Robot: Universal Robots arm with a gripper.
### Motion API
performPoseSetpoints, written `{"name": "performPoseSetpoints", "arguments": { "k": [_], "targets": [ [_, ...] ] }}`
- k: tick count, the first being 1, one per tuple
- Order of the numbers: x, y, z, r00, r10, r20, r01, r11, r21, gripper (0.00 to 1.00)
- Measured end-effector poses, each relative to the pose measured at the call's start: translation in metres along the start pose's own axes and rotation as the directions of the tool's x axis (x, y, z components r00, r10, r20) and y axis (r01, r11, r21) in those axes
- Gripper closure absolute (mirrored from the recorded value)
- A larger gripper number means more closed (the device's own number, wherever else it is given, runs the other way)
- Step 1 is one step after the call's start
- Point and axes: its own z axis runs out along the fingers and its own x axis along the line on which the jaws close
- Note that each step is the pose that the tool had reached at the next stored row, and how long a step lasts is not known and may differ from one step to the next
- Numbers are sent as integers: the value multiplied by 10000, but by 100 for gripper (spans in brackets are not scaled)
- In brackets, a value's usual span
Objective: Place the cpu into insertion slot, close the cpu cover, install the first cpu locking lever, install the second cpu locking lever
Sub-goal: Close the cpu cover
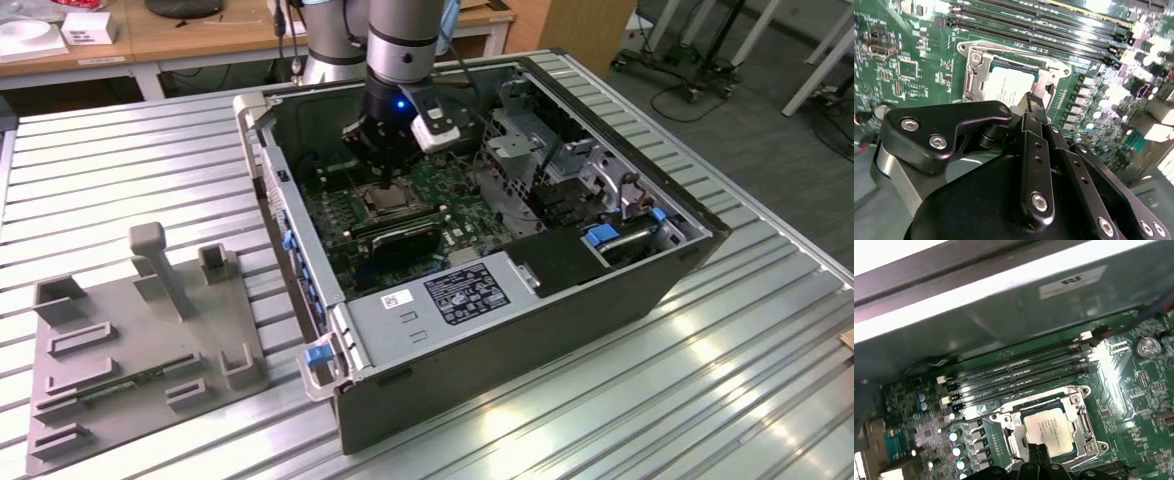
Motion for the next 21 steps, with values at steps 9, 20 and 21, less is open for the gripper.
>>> {"name": "performPoseSetpoints", "arguments": {
  "k": [9, 20, 21],
  "targets": [
    [0, 0, 7, 9883, -1527, -42, 1528, 9882, 71, 89],
    [-1, 0, 27, 9562, -2927, -42, 2927, 9561, 127, 89],
    [-1, -1, 34, 9540, -2999, -17, 2998, 9539, 132, 89]
  ]
}}
